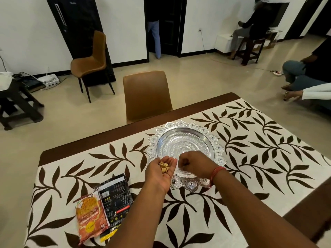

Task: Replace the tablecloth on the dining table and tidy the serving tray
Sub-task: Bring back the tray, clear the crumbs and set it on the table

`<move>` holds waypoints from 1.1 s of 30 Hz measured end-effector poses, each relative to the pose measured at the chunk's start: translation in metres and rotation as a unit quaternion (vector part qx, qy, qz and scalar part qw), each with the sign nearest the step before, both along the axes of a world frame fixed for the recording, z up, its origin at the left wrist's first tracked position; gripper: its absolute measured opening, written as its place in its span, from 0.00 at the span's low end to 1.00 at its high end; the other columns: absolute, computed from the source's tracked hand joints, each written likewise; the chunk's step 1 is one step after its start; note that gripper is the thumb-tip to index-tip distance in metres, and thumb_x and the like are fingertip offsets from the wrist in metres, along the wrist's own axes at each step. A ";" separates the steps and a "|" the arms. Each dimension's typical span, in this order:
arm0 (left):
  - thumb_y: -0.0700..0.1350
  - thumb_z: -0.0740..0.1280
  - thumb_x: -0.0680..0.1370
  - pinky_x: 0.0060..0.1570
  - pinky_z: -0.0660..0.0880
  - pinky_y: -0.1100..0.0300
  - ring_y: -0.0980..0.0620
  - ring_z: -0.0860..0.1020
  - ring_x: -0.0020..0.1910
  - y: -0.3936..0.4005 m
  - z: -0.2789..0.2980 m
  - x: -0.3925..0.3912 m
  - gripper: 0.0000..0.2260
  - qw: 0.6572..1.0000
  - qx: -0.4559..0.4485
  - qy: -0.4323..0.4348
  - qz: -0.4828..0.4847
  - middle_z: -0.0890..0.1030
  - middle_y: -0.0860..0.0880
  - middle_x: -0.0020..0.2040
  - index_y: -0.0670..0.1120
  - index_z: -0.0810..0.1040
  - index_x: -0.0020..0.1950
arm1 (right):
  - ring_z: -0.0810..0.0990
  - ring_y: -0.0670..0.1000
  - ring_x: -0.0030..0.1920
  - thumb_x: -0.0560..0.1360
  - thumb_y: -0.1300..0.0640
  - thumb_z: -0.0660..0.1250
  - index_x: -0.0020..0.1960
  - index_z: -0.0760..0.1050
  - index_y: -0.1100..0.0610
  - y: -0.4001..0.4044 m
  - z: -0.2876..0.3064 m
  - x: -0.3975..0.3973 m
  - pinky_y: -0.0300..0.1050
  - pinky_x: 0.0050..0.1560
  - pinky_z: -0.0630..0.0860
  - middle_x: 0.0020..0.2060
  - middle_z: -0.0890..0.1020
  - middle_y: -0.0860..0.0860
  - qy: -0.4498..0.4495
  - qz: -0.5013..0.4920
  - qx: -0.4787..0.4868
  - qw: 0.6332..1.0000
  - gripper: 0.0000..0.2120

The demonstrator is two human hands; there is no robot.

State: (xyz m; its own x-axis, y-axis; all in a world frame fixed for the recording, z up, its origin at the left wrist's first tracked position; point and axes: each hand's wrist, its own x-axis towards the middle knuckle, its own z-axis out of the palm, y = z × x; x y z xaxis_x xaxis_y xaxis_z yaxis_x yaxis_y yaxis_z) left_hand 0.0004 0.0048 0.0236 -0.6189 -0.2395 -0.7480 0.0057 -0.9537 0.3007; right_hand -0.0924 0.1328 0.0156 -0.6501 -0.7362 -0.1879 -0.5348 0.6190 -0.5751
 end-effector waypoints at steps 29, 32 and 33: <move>0.43 0.57 0.85 0.37 0.83 0.48 0.42 0.81 0.41 -0.009 -0.006 0.011 0.16 1.000 -0.009 -0.006 0.005 0.80 0.39 0.38 0.33 0.76 0.46 | 0.79 0.47 0.48 0.76 0.57 0.69 0.53 0.81 0.53 0.020 -0.031 0.024 0.42 0.52 0.75 0.47 0.82 0.48 0.045 0.061 0.014 0.997 0.06; 0.43 0.57 0.85 0.37 0.83 0.48 0.42 0.82 0.41 -0.008 -0.004 0.012 0.16 1.000 -0.010 -0.010 0.006 0.81 0.39 0.38 0.33 0.76 0.46 | 0.82 0.42 0.43 0.73 0.62 0.74 0.47 0.83 0.50 0.016 -0.025 0.013 0.34 0.47 0.76 0.42 0.84 0.45 -0.022 0.028 0.002 0.999 0.08; 0.43 0.57 0.85 0.36 0.83 0.48 0.42 0.81 0.41 -0.008 -0.003 0.012 0.16 1.000 -0.010 -0.012 0.007 0.80 0.39 0.38 0.33 0.76 0.46 | 0.82 0.41 0.42 0.72 0.62 0.74 0.46 0.83 0.49 0.015 -0.024 0.011 0.32 0.46 0.77 0.41 0.84 0.44 -0.030 0.031 -0.002 0.999 0.08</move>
State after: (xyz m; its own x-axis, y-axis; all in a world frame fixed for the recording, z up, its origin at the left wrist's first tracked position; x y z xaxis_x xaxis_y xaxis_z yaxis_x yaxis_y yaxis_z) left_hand 0.0124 -0.0029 0.0204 -0.5978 -0.2625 -0.7574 0.0121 -0.9477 0.3190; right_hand -0.0811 0.1478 -0.0079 -0.5914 -0.7750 -0.2229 -0.5358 0.5842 -0.6096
